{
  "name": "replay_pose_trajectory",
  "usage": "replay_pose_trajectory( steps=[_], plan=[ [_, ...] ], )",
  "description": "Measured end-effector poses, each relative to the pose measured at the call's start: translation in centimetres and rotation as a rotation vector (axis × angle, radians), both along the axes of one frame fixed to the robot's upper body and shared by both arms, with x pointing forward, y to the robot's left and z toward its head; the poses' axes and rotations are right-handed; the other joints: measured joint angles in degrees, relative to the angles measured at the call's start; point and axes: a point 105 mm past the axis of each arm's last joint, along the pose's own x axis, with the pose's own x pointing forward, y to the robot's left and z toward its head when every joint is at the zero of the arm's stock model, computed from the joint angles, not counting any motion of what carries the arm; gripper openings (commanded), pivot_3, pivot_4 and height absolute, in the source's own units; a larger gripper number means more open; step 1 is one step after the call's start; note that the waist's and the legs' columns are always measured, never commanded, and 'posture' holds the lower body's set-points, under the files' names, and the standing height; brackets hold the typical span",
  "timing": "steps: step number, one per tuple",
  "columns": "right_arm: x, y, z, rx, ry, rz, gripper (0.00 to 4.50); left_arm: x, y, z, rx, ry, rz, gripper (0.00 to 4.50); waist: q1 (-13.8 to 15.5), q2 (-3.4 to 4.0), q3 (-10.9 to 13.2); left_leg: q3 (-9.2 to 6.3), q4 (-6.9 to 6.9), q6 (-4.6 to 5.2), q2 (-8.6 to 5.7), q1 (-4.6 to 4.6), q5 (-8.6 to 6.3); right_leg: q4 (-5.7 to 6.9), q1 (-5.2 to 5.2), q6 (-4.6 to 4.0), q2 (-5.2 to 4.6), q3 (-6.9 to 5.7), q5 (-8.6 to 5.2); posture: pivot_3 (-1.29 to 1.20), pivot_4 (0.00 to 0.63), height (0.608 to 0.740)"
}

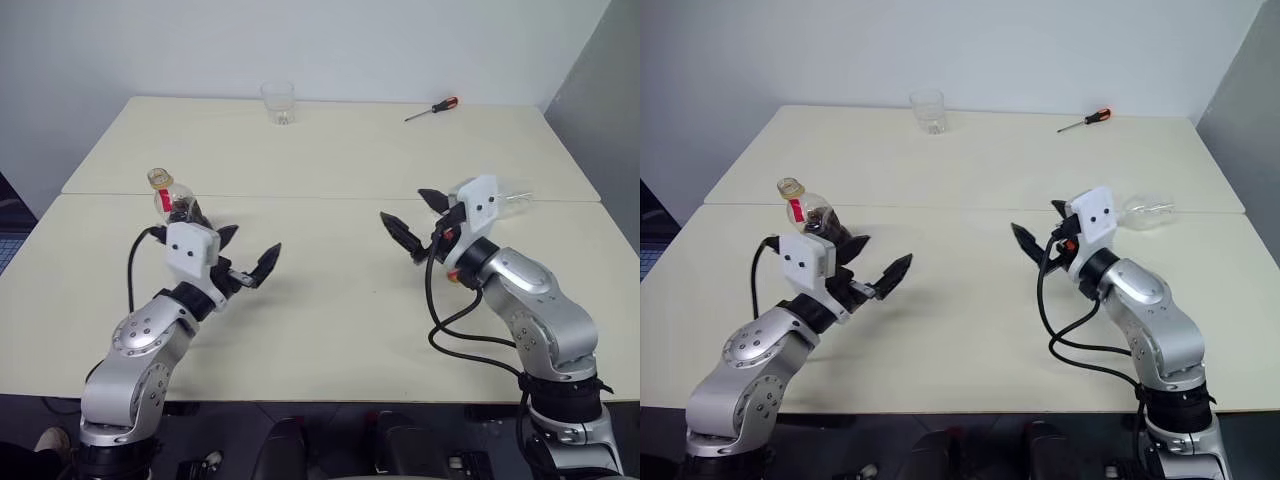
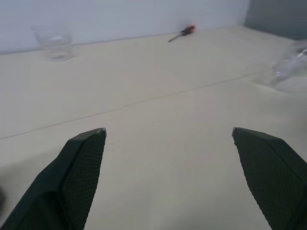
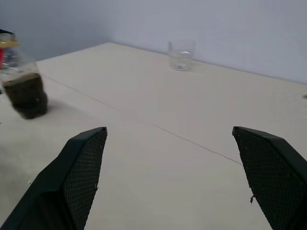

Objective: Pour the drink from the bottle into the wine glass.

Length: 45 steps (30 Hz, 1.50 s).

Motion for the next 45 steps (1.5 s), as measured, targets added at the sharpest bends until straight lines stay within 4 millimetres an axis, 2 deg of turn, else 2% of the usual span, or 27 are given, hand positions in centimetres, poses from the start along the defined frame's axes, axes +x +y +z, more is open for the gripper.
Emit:
replay_pose_trajectory(
  steps=[5,10,14,24,36,45],
  plan=[
    [2.2,-5.7,-1.4,0.070,0.115,-0.250,4.50,-1.8,-4.1,0.2,-0.054,0.041,-0.269,4.49,0.01,0.01,0.00,0.04,0.00,0.00,-0.05,0.00,0.00,0.01,0.00,0.00,0.02,0.03,0.00,0.00,0.150,0.740],
    [2.9,-9.2,-2.2,0.178,0.192,-0.392,4.50,-2.3,-5.2,1.2,-0.027,0.019,-0.413,4.49,-0.05,0.04,0.01,0.06,-0.02,0.00,-0.08,0.03,0.00,0.02,-0.01,-0.04,0.15,0.04,-0.02,0.00,0.150,0.740],
    [3.5,-10.9,-2.5,0.290,0.232,-0.462,4.50,-1.3,-5.4,1.4,-0.027,0.012,-0.450,4.49,-0.09,0.05,0.01,0.09,-0.02,0.00,-0.10,0.03,0.00,0.03,-0.01,-0.04,0.18,0.06,-0.02,0.00,0.150,0.740],
    [6.0,-11.0,-5.0,0.508,0.353,-0.519,4.50,-0.4,-7.0,1.2,0.036,-0.033,-0.569,4.49,-0.12,0.10,0.03,0.15,-0.03,0.01,-0.09,0.01,0.00,0.02,-0.04,-0.04,0.18,0.11,-0.01,0.00,0.150,0.740],
    [7.0,-12.3,-6.2,0.632,0.370,-0.596,4.50,0.2,-7.0,1.1,0.048,-0.034,-0.582,4.49,-0.13,0.12,0.04,0.16,-0.03,0.01,-0.06,0.00,0.00,0.02,-0.04,-0.04,0.16,0.12,-0.01,0.00,0.150,0.740],
    [9.3,-10.7,-5.8,0.736,0.390,-0.578,4.50,0.3,-7.0,1.3,0.061,-0.048,-0.589,4.49,-0.17,0.15,0.06,0.17,-0.03,0.01,-0.04,0.00,0.00,0.02,-0.05,-0.04,0.16,0.13,-0.01,0.00,0.150,0.740]
  ],
)
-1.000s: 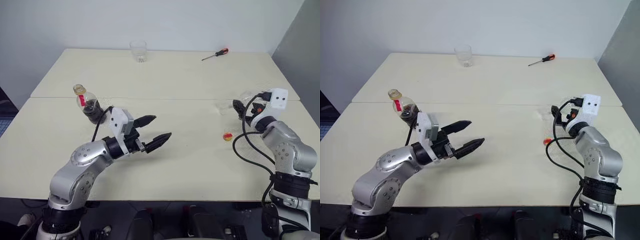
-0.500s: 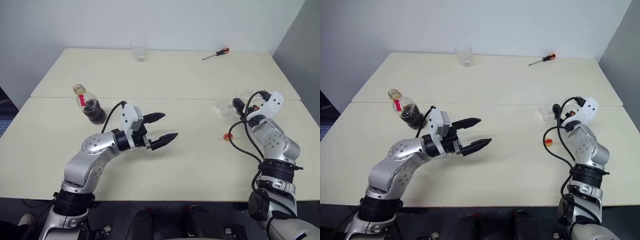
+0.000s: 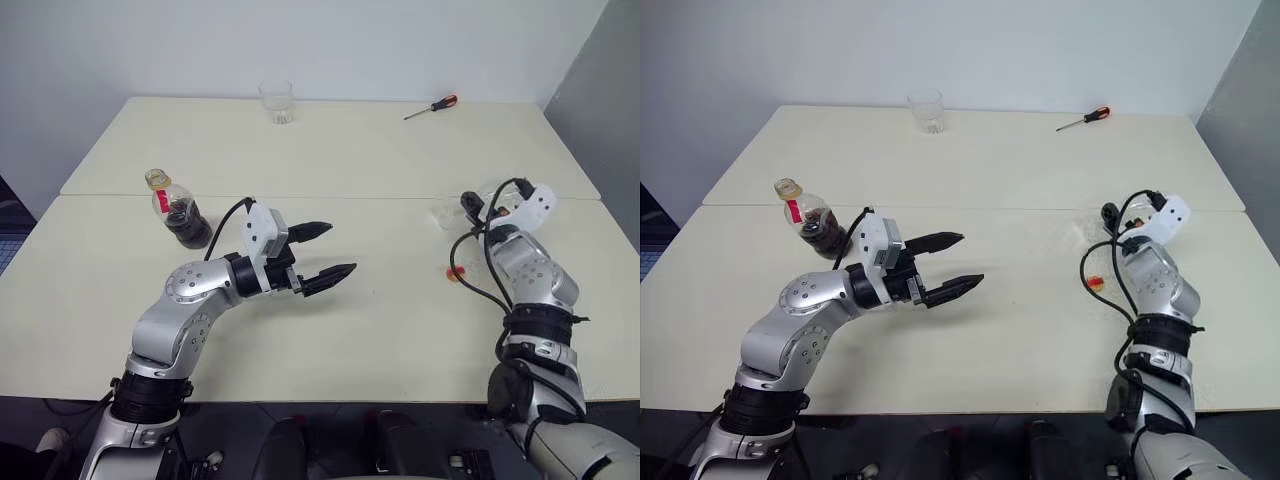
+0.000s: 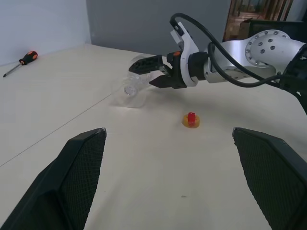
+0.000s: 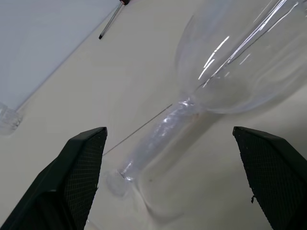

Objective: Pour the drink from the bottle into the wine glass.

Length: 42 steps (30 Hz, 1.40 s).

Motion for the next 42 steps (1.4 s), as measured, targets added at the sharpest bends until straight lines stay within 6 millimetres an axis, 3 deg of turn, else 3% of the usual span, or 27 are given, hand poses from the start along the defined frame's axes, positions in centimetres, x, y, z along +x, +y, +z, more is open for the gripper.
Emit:
replay_pose_trajectory(
  steps=[8,20,42],
  plan=[
    [1.4,0.3,-0.9,0.095,0.026,-0.032,4.50,0.0,0.1,0.0,0.004,-0.001,0.003,4.49,-0.01,0.03,0.02,0.01,0.00,0.00,0.01,-0.01,0.00,0.00,0.00,0.00,-0.01,0.01,0.00,0.00,0.150,0.740],
    [2.8,-0.6,-0.5,0.340,-0.002,-0.137,4.50,0.1,0.2,-0.1,0.003,0.002,0.021,4.49,-0.12,0.03,0.02,0.03,-0.01,0.01,0.01,0.01,0.00,0.01,0.00,-0.01,0.00,0.03,0.01,0.00,0.150,0.740],
    [3.2,1.7,-0.6,0.426,-0.026,0.017,4.50,0.1,0.1,0.0,0.001,-0.003,0.019,4.49,-1.18,0.03,0.02,0.02,-0.05,0.01,0.03,0.03,0.00,-0.01,0.00,-0.04,0.00,0.03,0.00,0.00,0.150,0.740]
  ],
)
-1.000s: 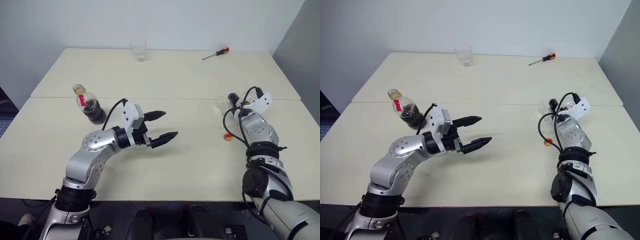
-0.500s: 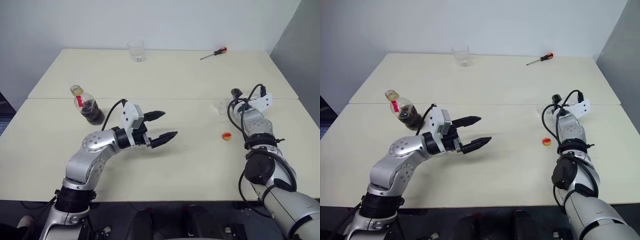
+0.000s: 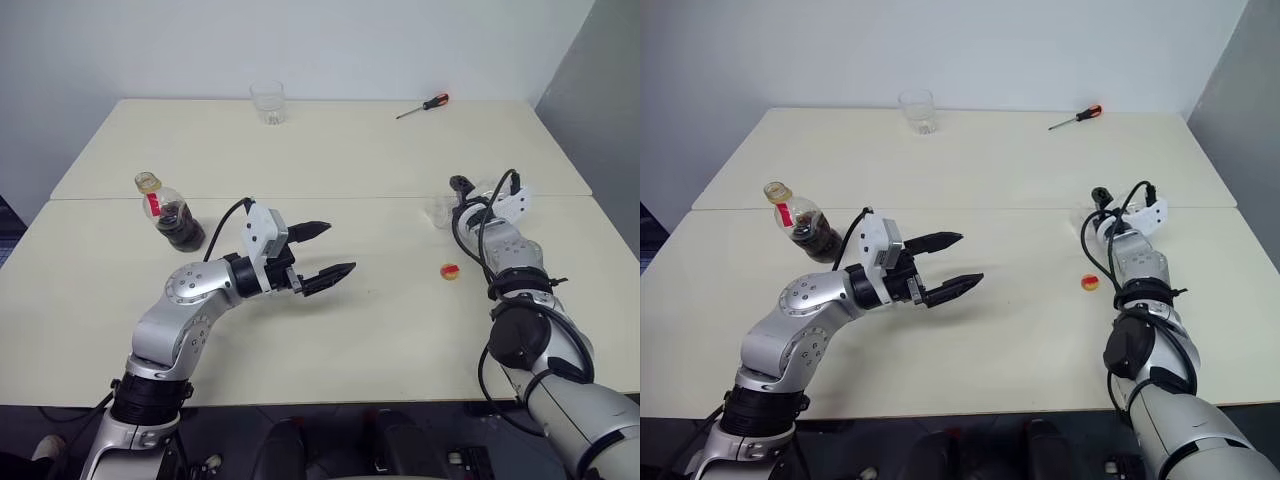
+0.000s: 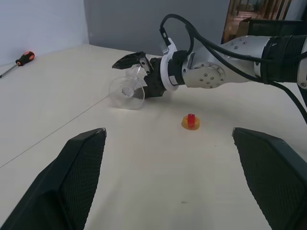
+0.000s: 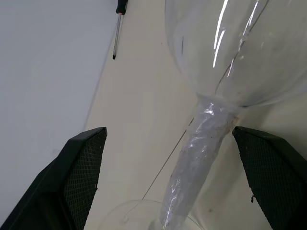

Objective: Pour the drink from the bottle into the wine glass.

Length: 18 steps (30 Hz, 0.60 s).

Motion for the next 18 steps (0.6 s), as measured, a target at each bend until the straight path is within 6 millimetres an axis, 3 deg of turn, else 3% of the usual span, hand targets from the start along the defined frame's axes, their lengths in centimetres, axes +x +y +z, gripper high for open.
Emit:
replay_pose_trajectory(
  steps=[18],
  plan=[
    [-0.27,0.82,-0.23,0.042,-0.024,0.119,4.50,0.06,-0.23,0.24,-0.003,-0.019,-0.002,4.49,-0.24,0.00,0.00,0.02,-0.02,0.00,0.02,0.03,0.00,0.00,0.00,-0.01,0.03,0.02,0.00,0.00,0.150,0.740]
  ],
)
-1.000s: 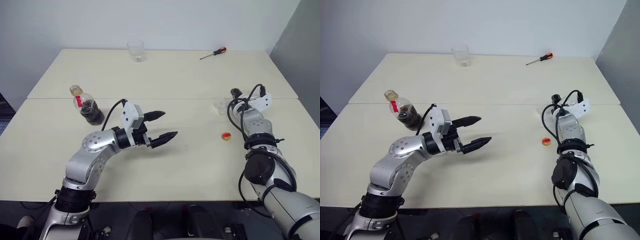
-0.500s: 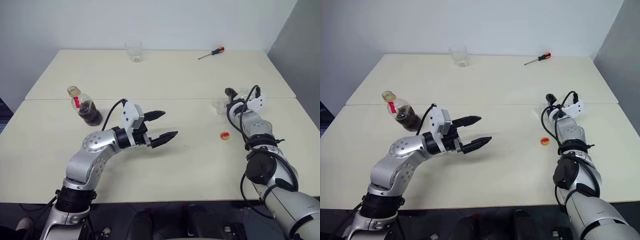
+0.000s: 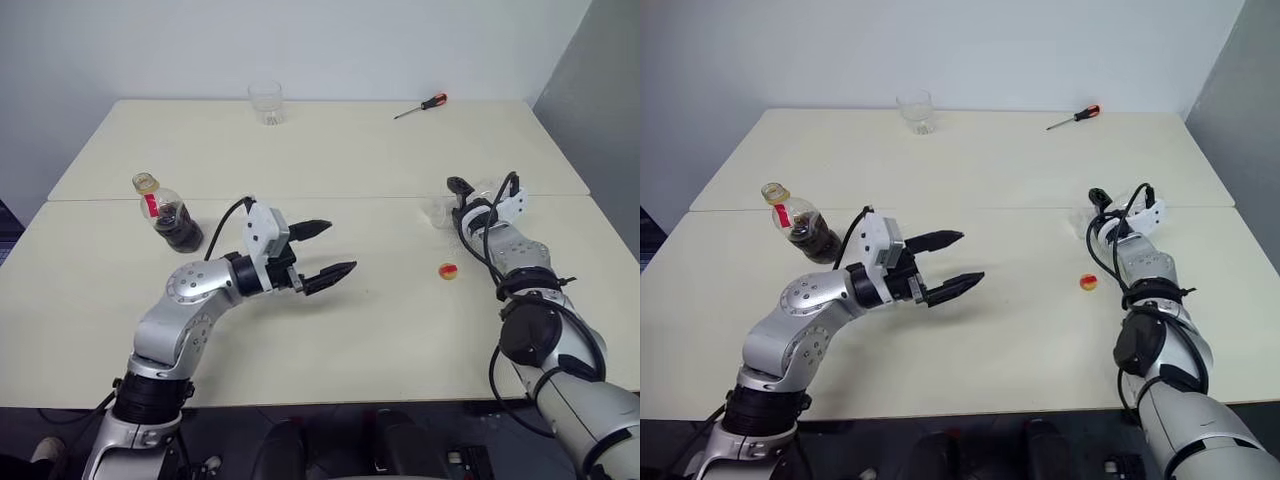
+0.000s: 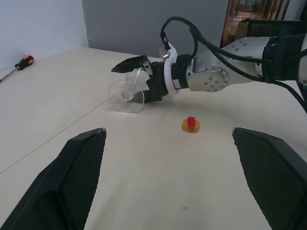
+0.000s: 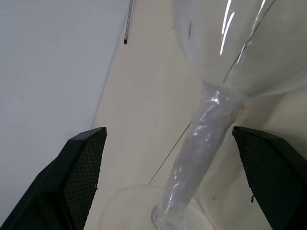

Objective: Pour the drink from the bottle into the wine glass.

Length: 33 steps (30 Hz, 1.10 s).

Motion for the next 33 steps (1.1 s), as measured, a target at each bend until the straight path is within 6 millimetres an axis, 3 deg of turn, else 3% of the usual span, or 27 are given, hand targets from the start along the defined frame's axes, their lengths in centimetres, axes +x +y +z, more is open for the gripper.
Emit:
replay_pose_trajectory(
  steps=[10,13,19,24,29,33],
  plan=[
    [-0.1,0.3,-0.2,0.007,0.005,0.023,4.50,-0.1,-0.2,0.0,-0.004,-0.002,-0.013,4.49,0.01,0.00,0.00,-0.01,0.00,0.00,0.00,0.00,0.00,-0.01,0.01,0.00,0.00,-0.01,0.00,0.00,0.150,0.740],
    [-0.1,0.1,-0.4,0.010,0.024,0.003,3.86,-0.1,-0.3,0.0,-0.004,-0.001,-0.014,4.50,0.06,-0.01,-0.01,-0.02,0.01,0.00,-0.01,0.00,0.00,-0.01,0.03,0.00,0.00,-0.03,0.00,0.00,0.150,0.740],
    [-0.2,0.0,-1.4,0.028,0.073,-0.017,1.72,-0.1,-0.3,-0.1,-0.004,0.000,-0.014,4.50,0.05,0.00,-0.01,-0.01,0.00,0.00,-0.02,-0.02,0.00,-0.05,0.03,0.00,0.00,-0.01,0.00,0.00,0.150,0.740],
    [0.2,0.7,-0.4,0.028,0.048,0.003,0.18,0.0,-0.5,0.3,-0.009,-0.013,-0.012,4.50,0.04,-0.03,-0.03,0.00,0.02,0.00,-0.03,0.06,0.00,-0.01,0.08,-0.01,0.00,0.01,0.00,0.00,0.150,0.740],
    [0.4,2.2,0.2,-0.054,-0.004,0.055,0.17,-0.2,-0.2,0.0,-0.010,0.012,-0.001,4.50,-0.39,0.00,-0.01,0.06,-0.03,0.00,0.00,0.03,0.00,-0.03,0.01,-0.01,0.01,0.07,0.01,0.00,0.150,0.740],
    [0.7,6.5,1.8,-0.203,-0.124,0.176,0.17,-1.0,1.2,-0.6,-0.023,0.078,0.033,4.50,-1.13,0.23,0.13,0.02,-0.07,0.00,0.10,-0.10,0.00,0.03,-0.16,-0.03,0.00,0.03,0.00,0.00,0.150,0.740]
  ],
)
